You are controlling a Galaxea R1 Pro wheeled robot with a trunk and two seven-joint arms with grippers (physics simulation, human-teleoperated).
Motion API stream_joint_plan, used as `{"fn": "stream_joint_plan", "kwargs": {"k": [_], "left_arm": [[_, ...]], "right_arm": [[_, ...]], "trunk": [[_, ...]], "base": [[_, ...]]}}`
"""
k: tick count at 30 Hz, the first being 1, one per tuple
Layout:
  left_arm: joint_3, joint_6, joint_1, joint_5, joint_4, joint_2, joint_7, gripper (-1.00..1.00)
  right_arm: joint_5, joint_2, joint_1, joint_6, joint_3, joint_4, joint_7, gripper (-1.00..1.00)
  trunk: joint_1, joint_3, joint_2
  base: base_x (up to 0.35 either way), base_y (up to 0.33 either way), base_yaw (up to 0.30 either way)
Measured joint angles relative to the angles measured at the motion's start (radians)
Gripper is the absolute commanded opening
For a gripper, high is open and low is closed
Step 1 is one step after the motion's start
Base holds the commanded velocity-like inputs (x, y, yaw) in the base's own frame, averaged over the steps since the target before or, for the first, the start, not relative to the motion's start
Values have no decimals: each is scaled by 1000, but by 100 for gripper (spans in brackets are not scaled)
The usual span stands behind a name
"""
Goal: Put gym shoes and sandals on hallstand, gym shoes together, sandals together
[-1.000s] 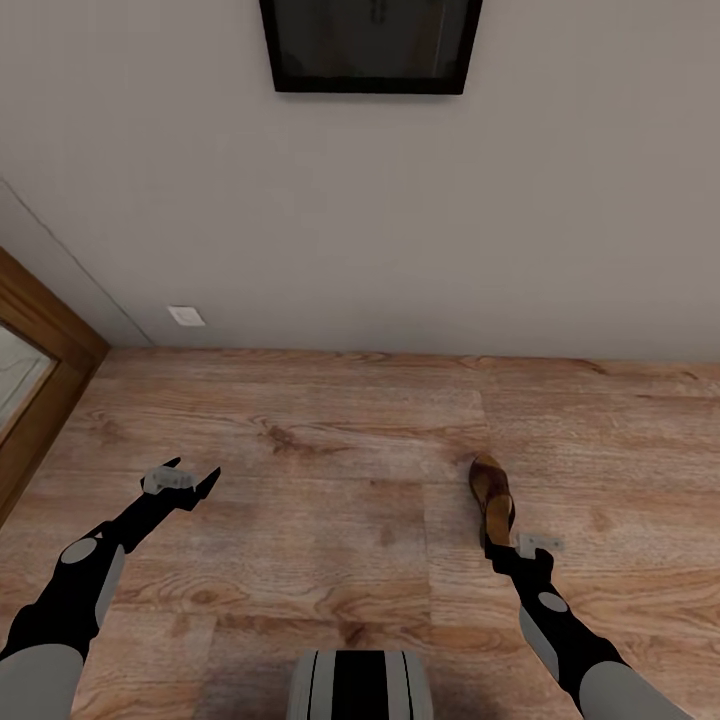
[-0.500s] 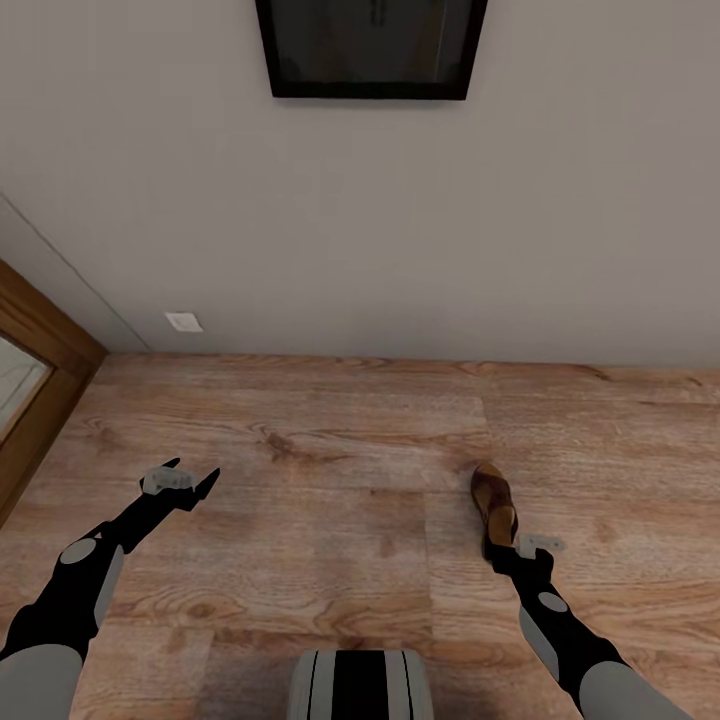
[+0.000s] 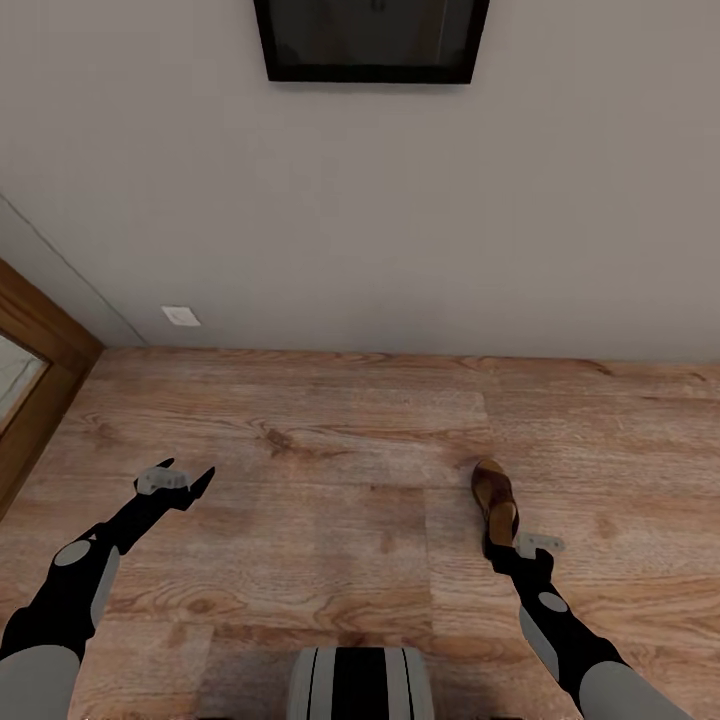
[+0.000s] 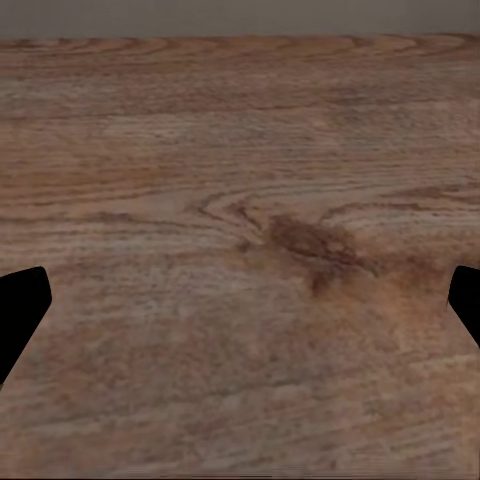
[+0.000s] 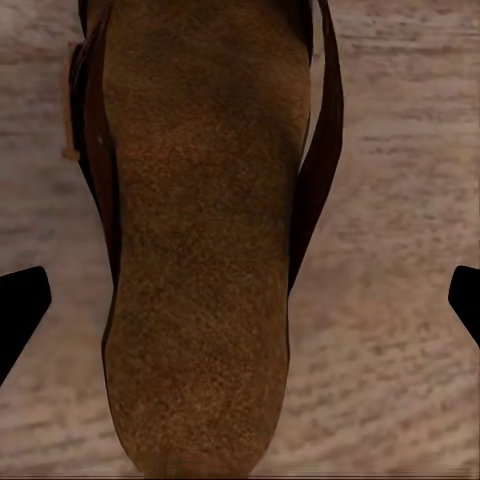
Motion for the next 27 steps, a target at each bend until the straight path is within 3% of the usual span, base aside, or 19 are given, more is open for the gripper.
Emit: {"fn": "stream_joint_plan", "kwargs": {"k": [9,27], "left_arm": [[7,0,0,1,0,0,0,100],[8,0,-2,1,-16,-3,0,100]], "right_arm": [[0,0,0,0,-1,0,0,100],[0,0,0,0,0,0,0,100]], "trunk": [[4,-46,-2],[6,-77,-3]], "base": [[0,0,0],[0,0,0]]}}
